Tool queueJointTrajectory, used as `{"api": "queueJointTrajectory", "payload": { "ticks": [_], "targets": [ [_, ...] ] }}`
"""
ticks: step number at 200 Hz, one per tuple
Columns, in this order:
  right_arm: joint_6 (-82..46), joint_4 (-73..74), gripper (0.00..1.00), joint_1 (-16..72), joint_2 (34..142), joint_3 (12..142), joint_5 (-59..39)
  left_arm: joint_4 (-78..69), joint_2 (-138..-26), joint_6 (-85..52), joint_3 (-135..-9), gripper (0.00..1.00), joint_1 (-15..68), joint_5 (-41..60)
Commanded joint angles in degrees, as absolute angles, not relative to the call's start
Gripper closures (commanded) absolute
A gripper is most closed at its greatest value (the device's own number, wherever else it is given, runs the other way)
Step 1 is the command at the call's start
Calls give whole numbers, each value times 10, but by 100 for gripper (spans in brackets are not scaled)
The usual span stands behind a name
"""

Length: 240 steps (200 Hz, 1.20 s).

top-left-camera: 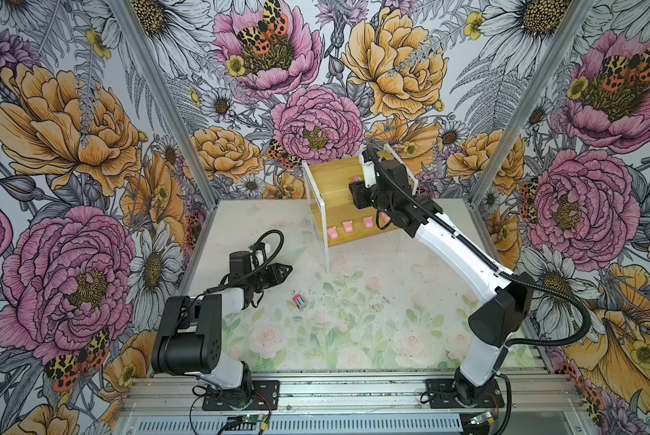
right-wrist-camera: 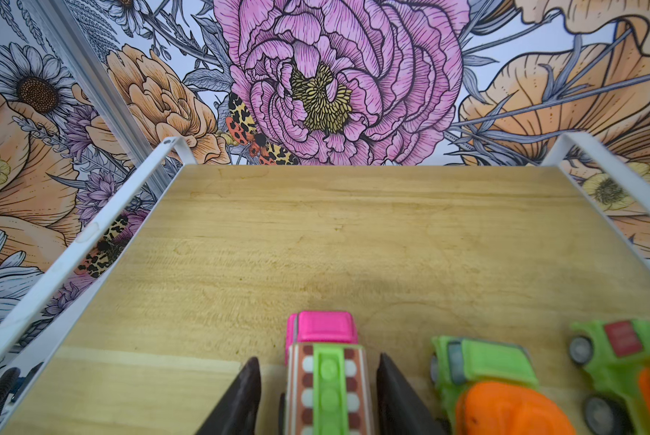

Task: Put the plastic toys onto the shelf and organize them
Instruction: 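Open the right gripper and draw it back from the top shelf, then move the right gripper down over the blue-and-pink car on the table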

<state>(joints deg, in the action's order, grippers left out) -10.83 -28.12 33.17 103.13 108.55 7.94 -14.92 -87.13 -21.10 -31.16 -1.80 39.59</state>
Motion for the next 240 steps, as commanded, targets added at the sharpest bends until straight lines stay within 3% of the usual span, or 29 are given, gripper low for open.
{"api": "queueJointTrajectory", "payload": {
  "ticks": [1,98,121,173,206,240],
  "targets": [
    [-98,-286,49,331,1007,1085,90,-165,-870,-217,-301,66,-25,399],
    [-84,-287,39,332,947,1064,85,-167,-873,-217,-302,66,-26,399],
    [-50,-284,38,332,913,1026,29,-167,-871,-217,-302,66,-26,399],
    [71,-160,32,389,781,749,-85,-168,-873,-218,-301,64,-26,402],
    [10,3,31,445,748,554,-115,-169,-874,-218,-301,63,-26,402],
    [-50,228,31,535,805,410,-76,-168,-875,-219,-301,63,-26,401]
  ]
}}
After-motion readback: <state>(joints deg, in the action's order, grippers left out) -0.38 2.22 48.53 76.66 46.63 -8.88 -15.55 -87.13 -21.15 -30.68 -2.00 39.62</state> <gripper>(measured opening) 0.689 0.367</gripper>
